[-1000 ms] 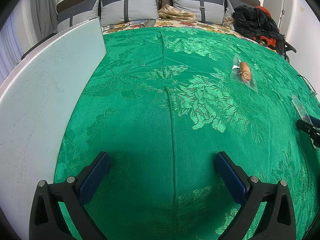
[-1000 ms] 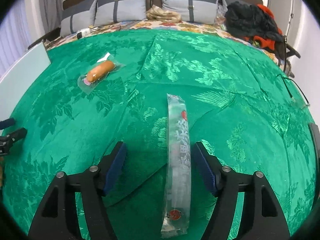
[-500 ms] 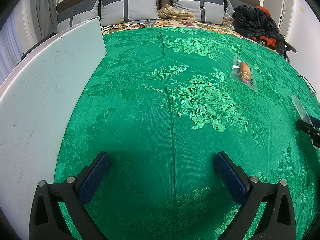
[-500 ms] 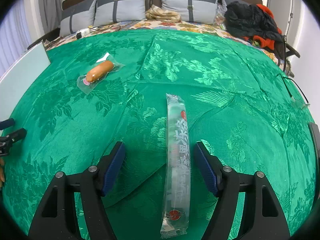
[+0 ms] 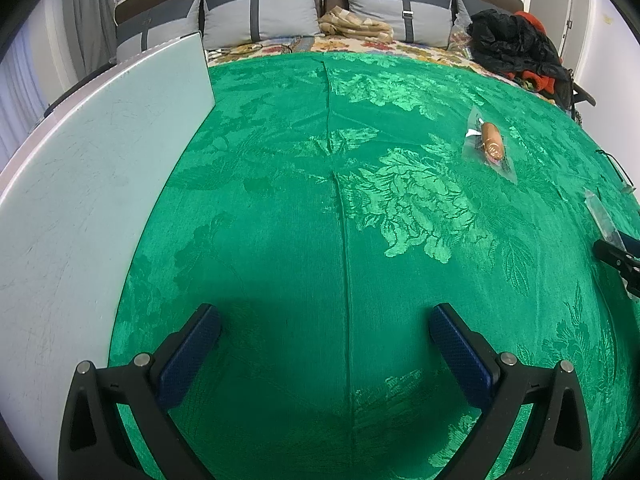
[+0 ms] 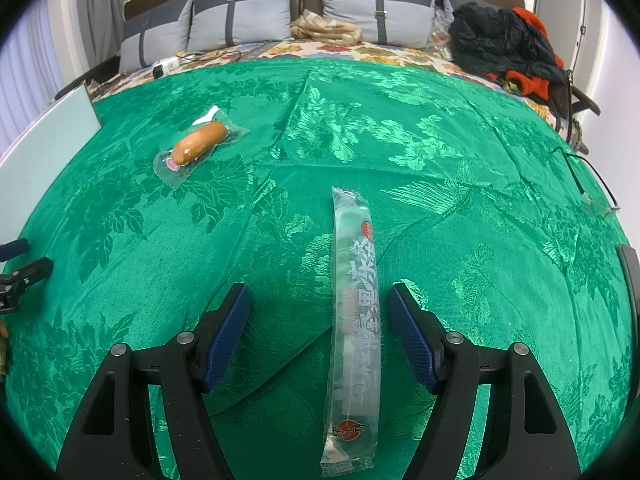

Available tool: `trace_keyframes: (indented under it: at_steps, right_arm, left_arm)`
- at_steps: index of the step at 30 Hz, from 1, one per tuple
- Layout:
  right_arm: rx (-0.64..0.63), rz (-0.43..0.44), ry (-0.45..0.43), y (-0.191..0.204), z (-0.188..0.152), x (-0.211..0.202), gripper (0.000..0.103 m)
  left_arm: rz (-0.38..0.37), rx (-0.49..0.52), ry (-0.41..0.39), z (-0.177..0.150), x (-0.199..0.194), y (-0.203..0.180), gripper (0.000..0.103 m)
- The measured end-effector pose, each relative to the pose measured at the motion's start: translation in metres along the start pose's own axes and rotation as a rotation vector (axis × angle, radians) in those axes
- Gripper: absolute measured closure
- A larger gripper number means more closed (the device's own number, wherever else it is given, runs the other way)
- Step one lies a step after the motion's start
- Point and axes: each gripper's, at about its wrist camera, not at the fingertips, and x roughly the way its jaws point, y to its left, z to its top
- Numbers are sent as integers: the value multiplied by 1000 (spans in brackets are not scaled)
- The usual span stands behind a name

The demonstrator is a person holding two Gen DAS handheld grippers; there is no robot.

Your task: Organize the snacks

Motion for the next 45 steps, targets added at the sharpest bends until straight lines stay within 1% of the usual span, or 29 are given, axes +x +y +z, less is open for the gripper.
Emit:
trace_keyframes:
  at_steps: [3, 5, 8, 12, 17, 20, 23, 26, 28, 29, 30, 31, 32, 33, 35, 36, 37, 41, 45]
  right_arm:
    - [0, 1, 0, 0, 0, 0, 29]
    - [1, 1, 0, 0, 0, 0, 29]
    - [1, 1, 0, 1, 0, 0, 29]
    - [1, 1, 0, 0, 0, 0, 29]
    - [1, 2, 0, 0, 0, 0, 28]
    - [1, 2, 0, 0, 0, 0, 28]
    - [1, 2, 0, 0, 0, 0, 28]
    - [2, 3, 0, 1, 0, 0, 28]
    - [2, 3, 0, 0, 0, 0, 28]
    - [1, 3, 0, 0, 0, 0, 28]
    - [2, 3, 0, 1, 0, 0, 28]
    - [2, 3, 0, 0, 0, 0, 28]
    - [2, 4, 0, 0, 0, 0, 27]
    - [2, 3, 0, 0, 0, 0, 27]
    - [2, 4, 0, 1, 0, 0, 27]
    - [2, 4, 0, 1, 0, 0, 27]
    - [2, 3, 0, 0, 0, 0, 27]
    - [1, 3, 0, 1, 0, 0, 27]
    - [1, 3, 0, 0, 0, 0, 27]
  left_arm:
    - [-9, 6, 52, 9, 4, -2, 0]
    - [-30, 17, 78, 16, 8, -6, 0]
    - [-93, 36, 90, 30, 10, -14, 0]
    - [-120, 85, 77, 49, 9, -31, 0]
    - [-167, 148, 52, 94, 10, -60, 0]
    - [-188, 164, 49, 125, 22, -76, 0]
    - [-179, 211, 56, 148, 39, -99, 2]
    - [-180, 272, 69, 159, 56, -124, 9]
    - [-178, 312, 81, 162, 66, -141, 21]
    - [-163, 346, 93, 163, 74, -152, 23]
    - [-150, 365, 101, 163, 78, -156, 28]
    - [-122, 392, 113, 161, 84, -164, 36]
    - [-117, 404, 123, 160, 88, -167, 41]
    - [-140, 394, 109, 159, 87, -167, 54]
    - [-165, 358, 107, 160, 86, -163, 56]
    - [-184, 344, 93, 159, 82, -160, 62]
    - [-188, 328, 83, 159, 78, -157, 67]
    - [-222, 260, 62, 152, 64, -142, 67]
    - [-287, 154, 38, 132, 39, -116, 67]
